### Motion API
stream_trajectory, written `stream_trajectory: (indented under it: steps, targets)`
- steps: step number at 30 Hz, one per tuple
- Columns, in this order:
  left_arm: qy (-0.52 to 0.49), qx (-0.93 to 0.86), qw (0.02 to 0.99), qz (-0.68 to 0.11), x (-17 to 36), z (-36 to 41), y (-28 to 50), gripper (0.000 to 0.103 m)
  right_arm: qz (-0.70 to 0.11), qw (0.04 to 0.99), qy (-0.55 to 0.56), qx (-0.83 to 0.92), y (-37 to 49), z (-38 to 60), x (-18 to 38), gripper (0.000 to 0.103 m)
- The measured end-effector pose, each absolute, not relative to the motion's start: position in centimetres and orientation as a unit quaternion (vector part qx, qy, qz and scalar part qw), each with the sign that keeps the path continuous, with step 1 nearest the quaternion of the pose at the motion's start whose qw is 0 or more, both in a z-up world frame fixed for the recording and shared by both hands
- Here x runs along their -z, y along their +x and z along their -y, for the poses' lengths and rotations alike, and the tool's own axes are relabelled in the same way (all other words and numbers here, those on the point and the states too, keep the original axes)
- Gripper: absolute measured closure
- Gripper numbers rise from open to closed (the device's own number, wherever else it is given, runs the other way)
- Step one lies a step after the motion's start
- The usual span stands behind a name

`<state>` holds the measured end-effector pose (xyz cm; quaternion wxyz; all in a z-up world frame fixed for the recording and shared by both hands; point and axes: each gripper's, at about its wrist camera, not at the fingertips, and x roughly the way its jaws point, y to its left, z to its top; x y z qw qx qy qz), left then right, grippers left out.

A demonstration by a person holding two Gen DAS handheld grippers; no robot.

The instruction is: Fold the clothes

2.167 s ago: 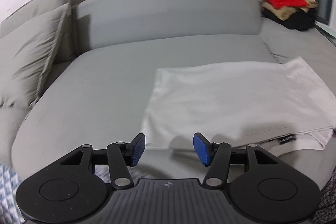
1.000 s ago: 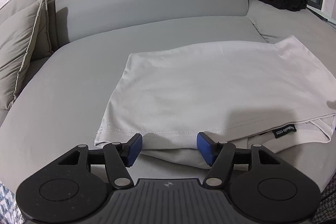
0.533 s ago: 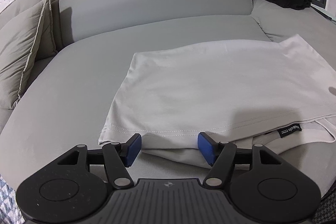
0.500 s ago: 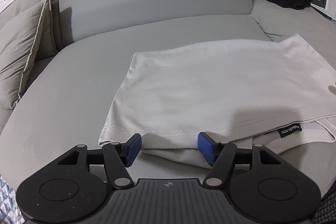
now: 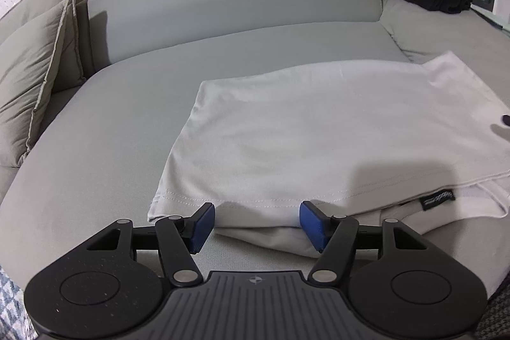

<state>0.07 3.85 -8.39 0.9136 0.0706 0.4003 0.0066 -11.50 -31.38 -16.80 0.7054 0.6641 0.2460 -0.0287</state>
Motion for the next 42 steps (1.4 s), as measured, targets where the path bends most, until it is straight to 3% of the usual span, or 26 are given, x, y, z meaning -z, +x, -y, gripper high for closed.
stream_trajectory:
  steps: [3,6,8,10,14,17,21,25,29,33,36,42]
  targets:
    - [0.050,-0.013,0.917,-0.396,7.6,-4.8,0.8,0.041,-0.243,0.723,0.645,0.041,-10.0,31.2,16.8,0.064]
    - [0.033,-0.021,0.918,-0.394,6.8,-5.8,1.5,0.041,-0.239,0.718,0.652,0.052,-9.4,31.8,17.9,0.079]
    - [0.033,-0.047,0.907,-0.417,7.4,-6.7,2.7,0.044,-0.238,0.702,0.668,0.060,-9.5,32.0,18.5,0.086]
    - [0.030,-0.073,0.891,-0.446,8.3,-7.7,3.9,0.057,-0.240,0.699,0.670,0.070,-9.6,32.0,18.4,0.087]
    - [0.084,-0.072,0.870,-0.481,8.9,-6.9,4.9,0.057,-0.251,0.709,0.652,0.092,-9.6,31.5,17.8,0.099]
    - [0.119,-0.047,0.871,-0.474,8.8,-6.4,4.7,0.059,-0.268,0.739,0.608,0.113,-8.9,30.8,16.1,0.099]
    - [0.065,-0.025,0.896,-0.438,7.3,-8.3,2.9,0.058,-0.294,0.793,0.514,0.140,-7.6,29.3,12.6,0.100]
    - [0.010,-0.027,0.929,-0.370,5.1,-10.6,0.3,0.052,-0.301,0.863,0.378,0.146,-5.8,25.7,7.7,0.100]
    - [0.015,-0.090,0.941,-0.327,4.7,-11.9,-0.7,0.052,-0.291,0.919,0.230,0.133,-3.2,20.4,2.4,0.100]
    - [-0.067,-0.127,0.938,-0.315,4.7,-14.6,-0.9,0.052,-0.269,0.958,0.070,0.072,-0.6,12.0,-1.1,0.100]
    - [-0.142,-0.165,0.920,-0.325,5.5,-17.2,-1.0,0.052,-0.263,0.964,-0.035,0.002,0.8,5.0,-1.2,0.100]
    - [-0.278,-0.179,0.877,-0.348,7.2,-21.0,-1.1,0.056,-0.340,0.919,-0.147,-0.136,1.7,-4.2,5.4,0.100]
